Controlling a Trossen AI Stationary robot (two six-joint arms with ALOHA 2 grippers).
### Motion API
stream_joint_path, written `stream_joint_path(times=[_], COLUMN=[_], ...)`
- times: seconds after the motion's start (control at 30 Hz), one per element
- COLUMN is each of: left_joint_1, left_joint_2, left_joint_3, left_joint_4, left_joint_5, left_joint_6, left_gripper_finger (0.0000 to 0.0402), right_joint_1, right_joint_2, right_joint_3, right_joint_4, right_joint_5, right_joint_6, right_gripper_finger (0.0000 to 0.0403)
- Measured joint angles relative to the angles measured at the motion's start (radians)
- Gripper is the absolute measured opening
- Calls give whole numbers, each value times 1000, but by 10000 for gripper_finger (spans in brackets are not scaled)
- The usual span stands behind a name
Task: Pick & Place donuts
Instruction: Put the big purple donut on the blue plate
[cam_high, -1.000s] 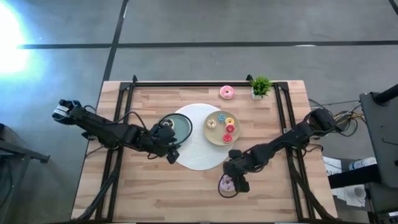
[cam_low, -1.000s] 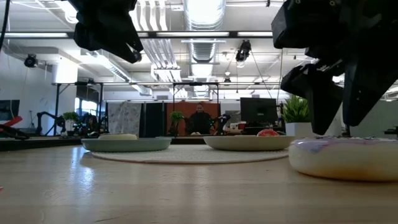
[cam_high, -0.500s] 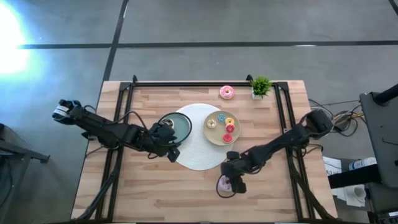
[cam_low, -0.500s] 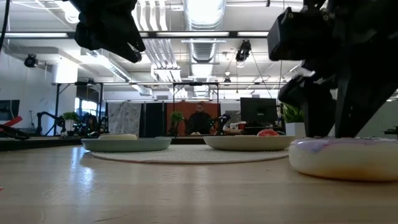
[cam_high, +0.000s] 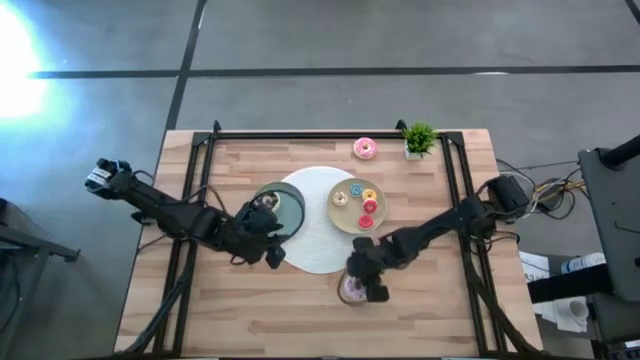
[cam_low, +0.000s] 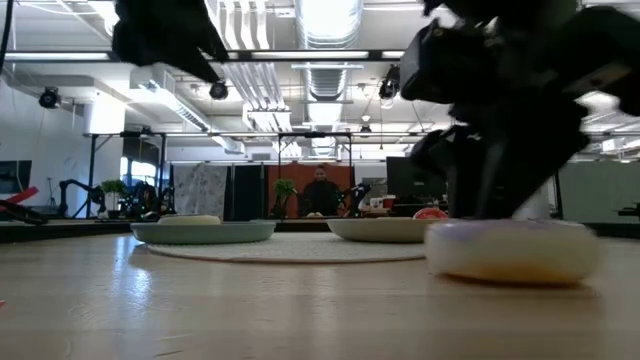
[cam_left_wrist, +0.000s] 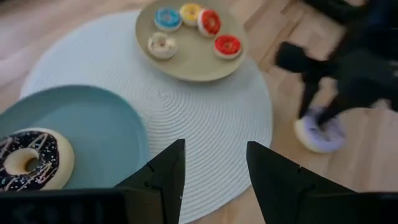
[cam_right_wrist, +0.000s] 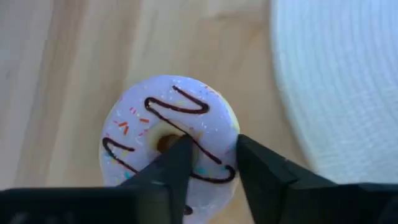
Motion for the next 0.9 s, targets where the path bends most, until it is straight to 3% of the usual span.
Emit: stream_joint_path(times=[0.17, 0.27, 0.43, 0.67, 0.9], left_joint_1=[-87, -127, -175, -196, -246], left_joint_2=[0, -1, -1, -2, -3], left_joint_3=[84, 136, 188, 204, 246], left_joint_4=[-224, -382, -533, -548, -562], left_joint_5=[-139, -200, -243, -270, -315], left_joint_6=[-142, -278, -438, -503, -546], left_gripper_finger=[145, 145, 145, 145, 145], right_joint_1=[-116, -182, -289, -455, -545], right_joint_2=[0, 0, 57, 291, 439], right_joint_3=[17, 79, 280, 594, 772], right_joint_4=[4, 4, 12, -33, -95], right_joint_5=[-36, -39, -45, -61, -84], right_joint_6=[-60, -115, -215, -206, -215], right_gripper_finger=[44, 17, 24, 28, 28])
